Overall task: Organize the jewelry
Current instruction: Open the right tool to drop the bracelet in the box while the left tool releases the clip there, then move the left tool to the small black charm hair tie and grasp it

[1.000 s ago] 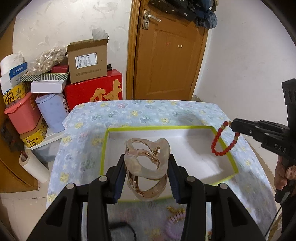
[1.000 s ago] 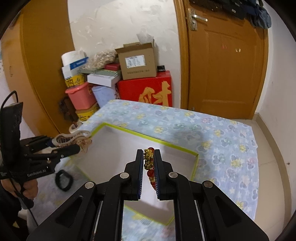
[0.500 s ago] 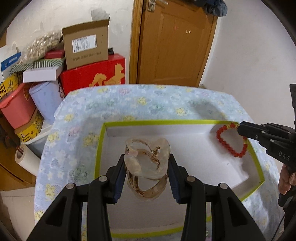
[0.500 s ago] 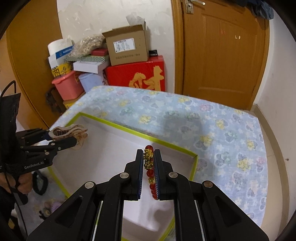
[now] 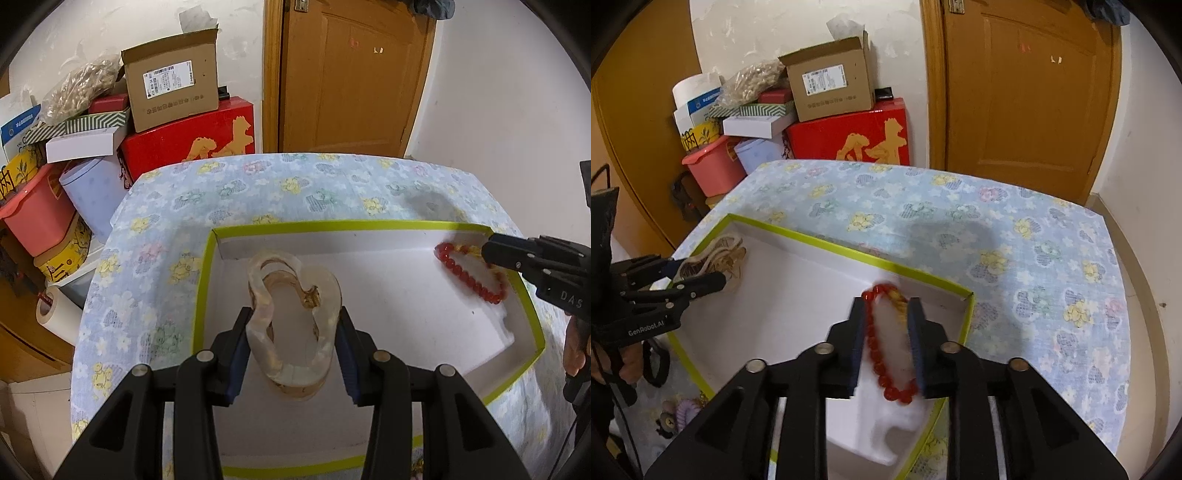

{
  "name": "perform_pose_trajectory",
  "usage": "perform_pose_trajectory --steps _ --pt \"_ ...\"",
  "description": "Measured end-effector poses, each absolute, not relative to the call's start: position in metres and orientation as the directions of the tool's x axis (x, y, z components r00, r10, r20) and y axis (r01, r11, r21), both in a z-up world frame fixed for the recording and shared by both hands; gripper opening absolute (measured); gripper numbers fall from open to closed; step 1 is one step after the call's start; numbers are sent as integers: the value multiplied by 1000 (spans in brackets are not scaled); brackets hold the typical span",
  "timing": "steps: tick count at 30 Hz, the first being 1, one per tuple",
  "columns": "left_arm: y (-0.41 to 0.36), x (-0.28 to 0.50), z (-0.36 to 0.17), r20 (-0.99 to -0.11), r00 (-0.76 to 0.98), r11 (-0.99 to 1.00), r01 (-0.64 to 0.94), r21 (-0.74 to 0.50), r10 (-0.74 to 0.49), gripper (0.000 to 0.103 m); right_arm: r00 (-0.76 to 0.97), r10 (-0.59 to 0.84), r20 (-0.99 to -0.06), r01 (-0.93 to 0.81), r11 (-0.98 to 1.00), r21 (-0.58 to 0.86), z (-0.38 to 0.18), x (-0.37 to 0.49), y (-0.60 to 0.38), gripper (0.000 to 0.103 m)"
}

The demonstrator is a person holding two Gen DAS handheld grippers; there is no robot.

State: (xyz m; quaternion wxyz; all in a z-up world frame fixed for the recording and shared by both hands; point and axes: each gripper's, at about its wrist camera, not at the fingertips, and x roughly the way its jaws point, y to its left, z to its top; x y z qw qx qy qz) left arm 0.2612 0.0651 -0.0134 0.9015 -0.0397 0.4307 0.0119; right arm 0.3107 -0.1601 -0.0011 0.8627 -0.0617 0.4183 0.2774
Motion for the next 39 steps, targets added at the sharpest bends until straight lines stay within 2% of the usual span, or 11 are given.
perform_pose_trajectory --steps 2,6,10,23,28,39 --pt "65 258 -13 -776 631 997 -57 -58 -9 46 504 429 -750 -529 839 124 2 307 -162 35" --pt "66 250 -6 -761 648 996 -57 -62 -10 53 517 433 -738 -526 841 125 8 299 -165 38" --pt "65 242 4 -747 664 997 -58 -57 -4 53 530 441 -724 -522 843 132 18 282 -171 42" --pt "53 169 34 -712 702 995 -77 -70 5 53 562 454 -691 -537 836 113 47 189 -187 43" --pt "50 131 35 -706 708 993 -81 -86 -3 53 561 450 -695 -552 829 90 46 142 -191 43" --pt "51 57 26 -703 711 988 -97 -120 -16 53 540 463 -703 -540 831 133 32 70 -208 43"
